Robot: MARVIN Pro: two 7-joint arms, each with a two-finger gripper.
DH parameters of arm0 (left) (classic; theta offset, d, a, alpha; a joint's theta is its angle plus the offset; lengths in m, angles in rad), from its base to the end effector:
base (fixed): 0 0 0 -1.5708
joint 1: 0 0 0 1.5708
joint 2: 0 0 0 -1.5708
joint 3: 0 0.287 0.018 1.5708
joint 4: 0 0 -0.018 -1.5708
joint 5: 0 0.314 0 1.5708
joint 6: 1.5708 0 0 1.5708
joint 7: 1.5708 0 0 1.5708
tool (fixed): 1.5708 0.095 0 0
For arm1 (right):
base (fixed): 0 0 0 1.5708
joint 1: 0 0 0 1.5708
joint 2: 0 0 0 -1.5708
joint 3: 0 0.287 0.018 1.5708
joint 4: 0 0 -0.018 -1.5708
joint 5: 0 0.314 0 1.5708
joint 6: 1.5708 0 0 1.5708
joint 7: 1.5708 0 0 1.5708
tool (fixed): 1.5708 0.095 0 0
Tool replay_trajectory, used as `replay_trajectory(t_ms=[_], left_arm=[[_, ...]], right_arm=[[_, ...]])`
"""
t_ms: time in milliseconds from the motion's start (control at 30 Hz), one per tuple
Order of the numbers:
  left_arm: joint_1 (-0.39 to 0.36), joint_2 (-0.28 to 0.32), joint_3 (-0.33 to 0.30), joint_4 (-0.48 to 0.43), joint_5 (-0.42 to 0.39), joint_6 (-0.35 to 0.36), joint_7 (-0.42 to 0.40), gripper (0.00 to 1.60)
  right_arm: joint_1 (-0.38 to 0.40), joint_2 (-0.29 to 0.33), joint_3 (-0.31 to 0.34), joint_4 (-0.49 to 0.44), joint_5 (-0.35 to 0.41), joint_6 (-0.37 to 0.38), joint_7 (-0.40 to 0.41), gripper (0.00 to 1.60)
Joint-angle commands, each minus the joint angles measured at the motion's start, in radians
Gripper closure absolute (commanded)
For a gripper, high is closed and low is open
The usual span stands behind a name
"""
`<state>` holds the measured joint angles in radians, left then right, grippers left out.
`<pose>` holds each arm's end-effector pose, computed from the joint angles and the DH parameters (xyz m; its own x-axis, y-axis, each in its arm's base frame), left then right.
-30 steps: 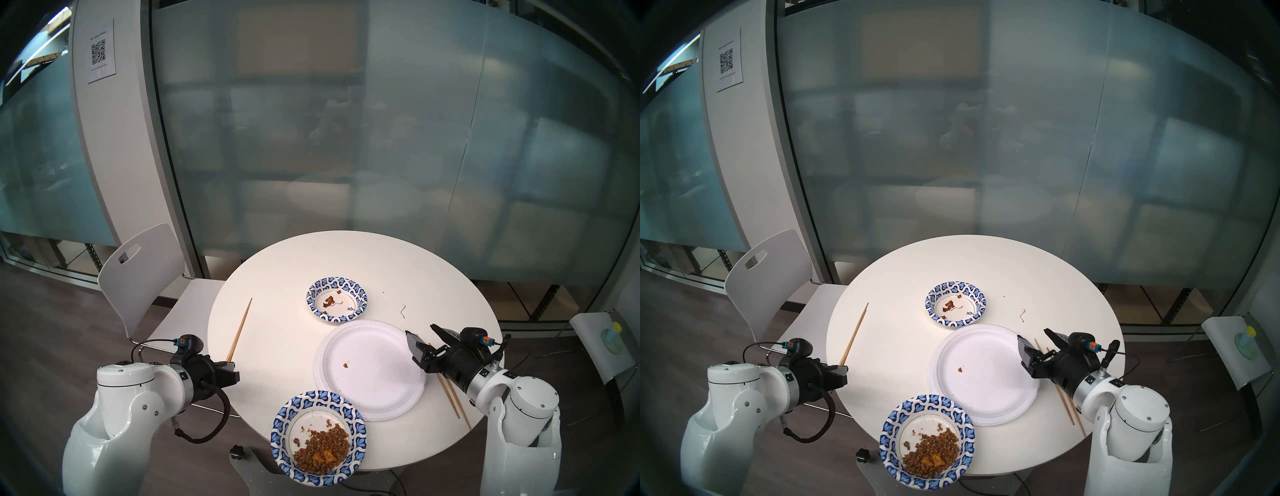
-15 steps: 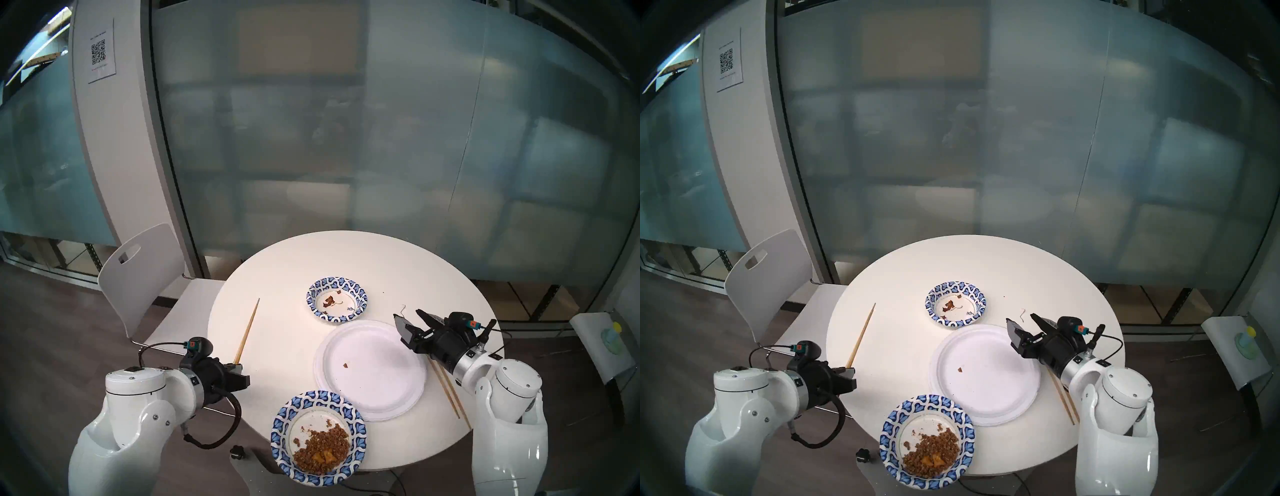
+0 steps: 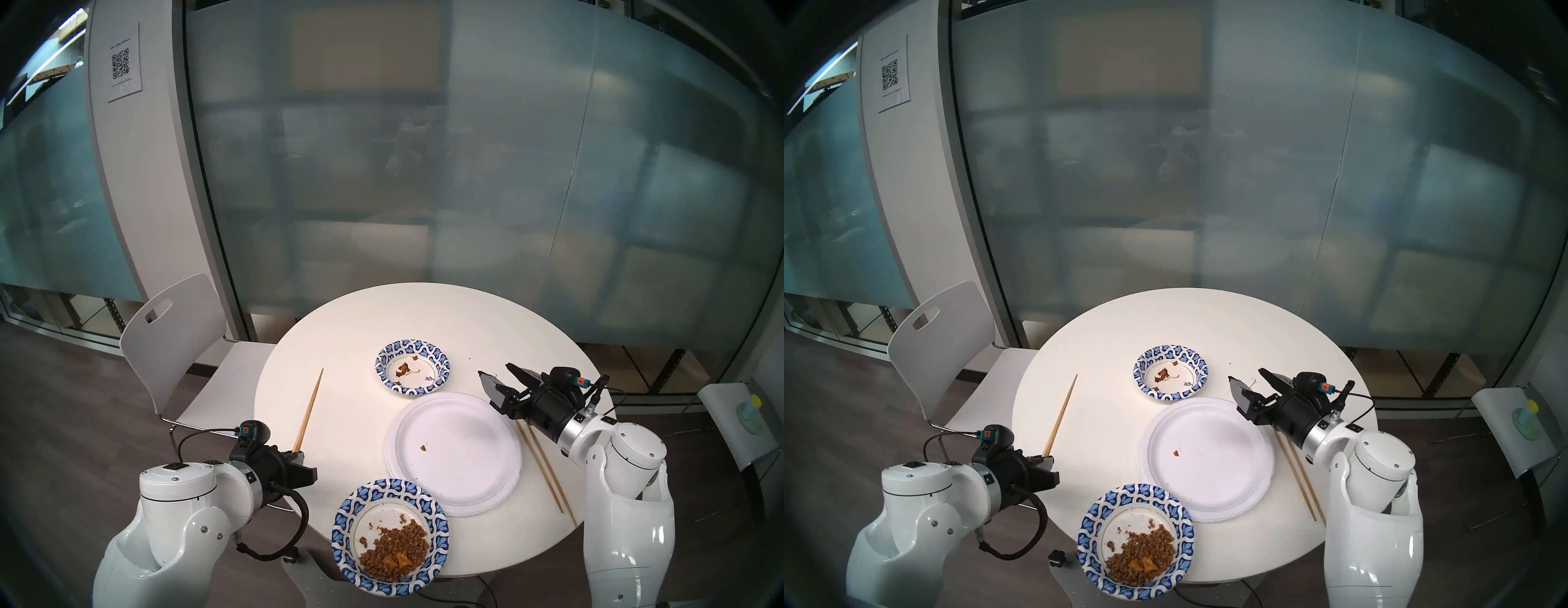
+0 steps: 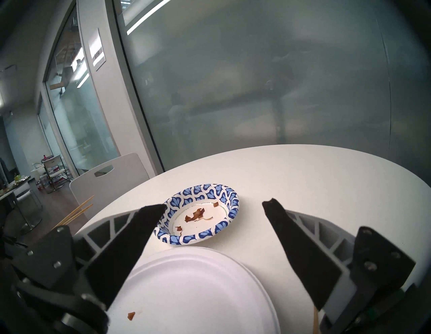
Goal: Stack the plates into one stack
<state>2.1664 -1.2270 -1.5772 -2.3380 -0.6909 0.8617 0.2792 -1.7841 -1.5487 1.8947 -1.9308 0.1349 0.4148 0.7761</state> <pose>0.2359 0.0102 -0.2724 0.7095 0.0925 0.6986 -0.0759 -0.9756 0.2062 0.3366 -0.0599 -0.2643 0.2255 -0.1131 0.9677 0.4478 -0.8701 -0.2061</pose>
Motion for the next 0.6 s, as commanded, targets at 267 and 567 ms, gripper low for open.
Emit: replay_trajectory(t_ms=[267, 567], left_arm=[[-0.029, -0.020, 0.027, -0.021, 0.018, -0.016, 0.027, 1.60], [-0.044, -0.029, 0.013, -0.021, 0.008, -0.014, 0.034, 1.60]], right_arm=[[0.068, 0.032, 0.015, 0.017, 0.041, 0.040, 0.057, 0.00], [0.143, 0.068, -0.012, 0.100, 0.047, 0.097, 0.096, 0.00]])
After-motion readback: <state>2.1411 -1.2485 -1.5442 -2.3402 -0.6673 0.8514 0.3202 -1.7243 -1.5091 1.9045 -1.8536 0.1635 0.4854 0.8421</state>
